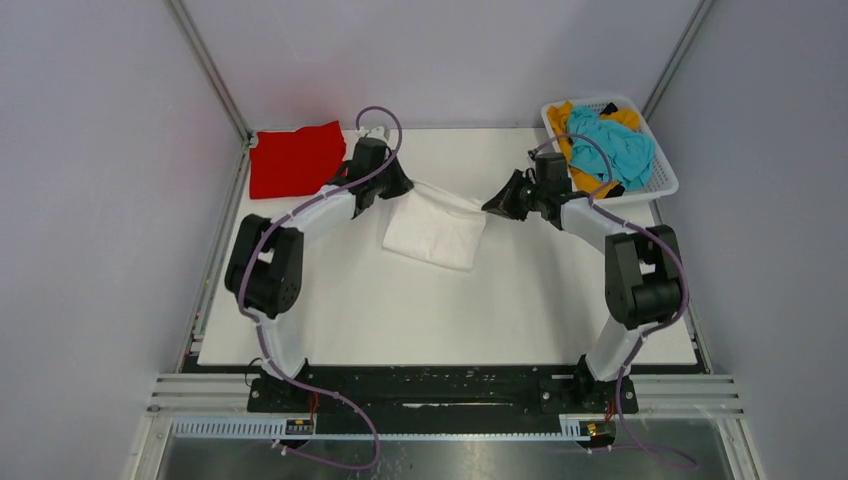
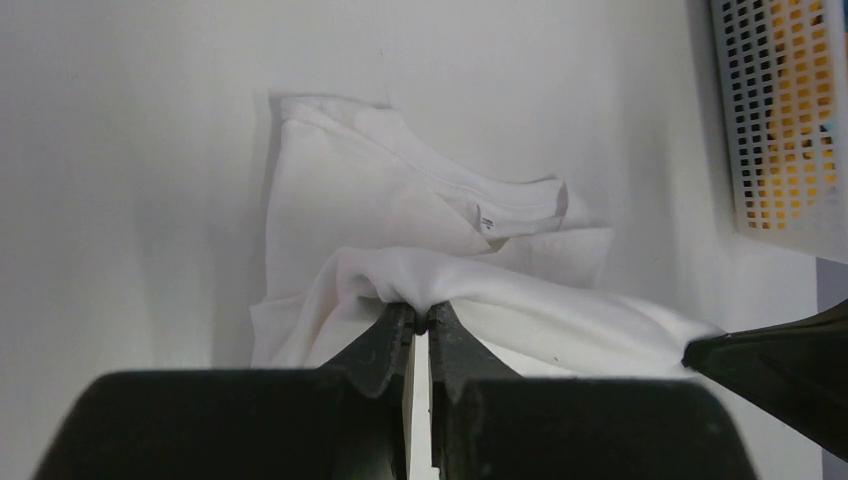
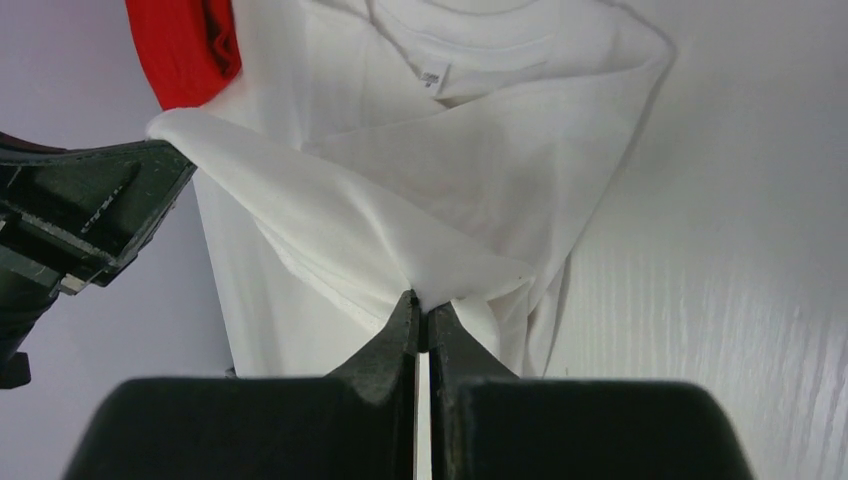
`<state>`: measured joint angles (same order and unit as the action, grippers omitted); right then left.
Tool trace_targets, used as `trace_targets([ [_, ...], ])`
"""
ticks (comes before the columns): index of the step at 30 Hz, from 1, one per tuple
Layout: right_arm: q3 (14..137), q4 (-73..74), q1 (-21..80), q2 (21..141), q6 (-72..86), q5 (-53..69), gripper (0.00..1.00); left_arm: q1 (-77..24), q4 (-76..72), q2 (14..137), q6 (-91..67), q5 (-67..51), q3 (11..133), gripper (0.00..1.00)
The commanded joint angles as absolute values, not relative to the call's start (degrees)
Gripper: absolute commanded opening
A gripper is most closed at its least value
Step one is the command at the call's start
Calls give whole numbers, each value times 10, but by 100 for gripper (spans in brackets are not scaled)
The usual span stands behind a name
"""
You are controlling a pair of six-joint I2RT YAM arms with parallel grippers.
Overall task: Fold and stack the t-shirts
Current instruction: Fold the long partially folded tshirt into a neat square
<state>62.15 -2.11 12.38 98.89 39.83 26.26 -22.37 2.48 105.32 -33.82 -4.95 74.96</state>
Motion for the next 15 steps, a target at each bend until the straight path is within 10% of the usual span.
trace_targets([
  [1, 678, -54, 107, 1049, 411, 258, 0, -213, 36, 1109, -321, -41, 827, 0],
  [5, 721, -58, 97, 1104, 420, 241, 10, -210, 65, 1165, -320, -40, 892, 16],
  [7, 752, -48, 95, 1129, 422, 249, 49, -207, 89, 1189, -321, -44, 934, 35],
  [9, 772, -35, 95, 1132, 421, 264, 78, -204, 133, 1206, -322, -62, 981, 91],
  [11, 757, -48, 95, 1108, 425, 265, 99, -204, 135, 1192, -319, -77, 983, 99],
  [15, 691, -62, 96, 1043, 417, 252, 99, -205, 81, 1135, -329, -114, 910, 99],
])
